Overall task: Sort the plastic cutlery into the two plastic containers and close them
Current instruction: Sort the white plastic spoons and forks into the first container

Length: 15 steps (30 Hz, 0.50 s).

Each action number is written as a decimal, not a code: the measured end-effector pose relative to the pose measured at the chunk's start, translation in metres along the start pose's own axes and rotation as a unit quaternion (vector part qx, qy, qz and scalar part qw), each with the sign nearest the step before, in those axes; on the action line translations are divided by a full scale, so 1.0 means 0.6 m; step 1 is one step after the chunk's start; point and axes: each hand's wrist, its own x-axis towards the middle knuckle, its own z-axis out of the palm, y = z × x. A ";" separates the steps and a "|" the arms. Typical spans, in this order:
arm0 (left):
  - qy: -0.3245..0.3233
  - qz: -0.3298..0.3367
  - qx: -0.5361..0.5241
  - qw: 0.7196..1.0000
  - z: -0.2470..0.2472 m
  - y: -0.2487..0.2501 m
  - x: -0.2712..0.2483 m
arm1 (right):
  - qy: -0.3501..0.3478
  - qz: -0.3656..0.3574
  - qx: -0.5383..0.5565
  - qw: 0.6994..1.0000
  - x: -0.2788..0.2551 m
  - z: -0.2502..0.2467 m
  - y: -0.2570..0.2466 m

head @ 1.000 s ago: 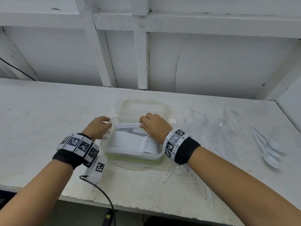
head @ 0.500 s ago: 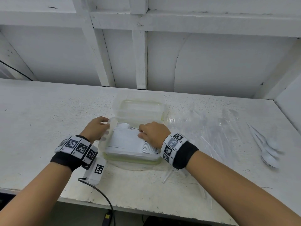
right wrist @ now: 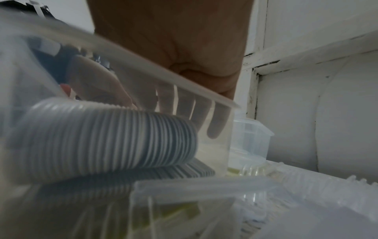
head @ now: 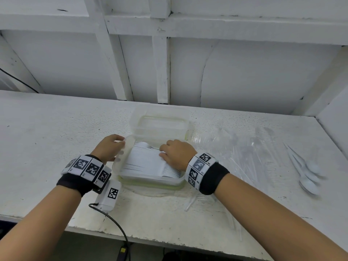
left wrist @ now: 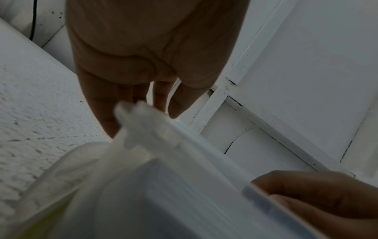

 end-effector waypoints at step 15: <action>0.001 0.322 0.058 0.945 0.176 0.192 -0.106 | 0.201 0.113 0.222 0.947 -0.209 -0.067 0.179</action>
